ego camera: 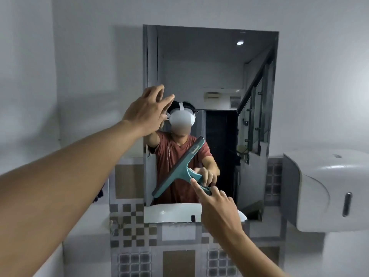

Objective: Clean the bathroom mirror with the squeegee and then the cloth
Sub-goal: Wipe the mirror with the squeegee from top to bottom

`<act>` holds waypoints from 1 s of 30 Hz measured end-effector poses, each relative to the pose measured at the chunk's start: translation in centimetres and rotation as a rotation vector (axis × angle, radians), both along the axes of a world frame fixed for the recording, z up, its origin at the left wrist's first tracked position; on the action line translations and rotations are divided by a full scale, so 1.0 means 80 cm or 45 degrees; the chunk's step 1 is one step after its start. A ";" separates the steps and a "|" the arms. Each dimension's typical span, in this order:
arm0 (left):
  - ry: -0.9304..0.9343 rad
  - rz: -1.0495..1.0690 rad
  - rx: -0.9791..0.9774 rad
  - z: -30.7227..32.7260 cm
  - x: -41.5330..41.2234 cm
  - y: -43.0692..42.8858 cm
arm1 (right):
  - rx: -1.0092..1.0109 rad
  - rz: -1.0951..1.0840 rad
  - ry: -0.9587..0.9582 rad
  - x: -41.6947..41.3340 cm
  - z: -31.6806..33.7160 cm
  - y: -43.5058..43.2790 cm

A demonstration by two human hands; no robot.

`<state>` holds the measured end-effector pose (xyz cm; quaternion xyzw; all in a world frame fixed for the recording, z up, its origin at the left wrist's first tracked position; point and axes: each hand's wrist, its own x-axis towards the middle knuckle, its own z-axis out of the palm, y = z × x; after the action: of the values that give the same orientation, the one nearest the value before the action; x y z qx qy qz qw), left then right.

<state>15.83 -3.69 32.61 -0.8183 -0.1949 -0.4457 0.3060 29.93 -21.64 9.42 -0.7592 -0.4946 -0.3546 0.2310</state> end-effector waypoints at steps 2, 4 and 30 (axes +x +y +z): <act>-0.047 -0.001 0.024 -0.017 0.002 -0.002 | -0.018 -0.076 -0.135 0.021 0.014 -0.017; -0.085 -0.015 0.012 -0.044 0.004 -0.004 | -0.052 -0.112 -0.229 0.039 0.025 -0.032; -0.072 -0.113 -0.201 -0.106 0.014 -0.003 | 0.084 -0.261 0.381 0.101 -0.054 -0.101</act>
<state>16.96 -3.94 24.11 -0.8349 -0.2016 -0.4650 0.2149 38.02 -29.76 5.07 -0.8419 -0.3628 -0.2755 0.2892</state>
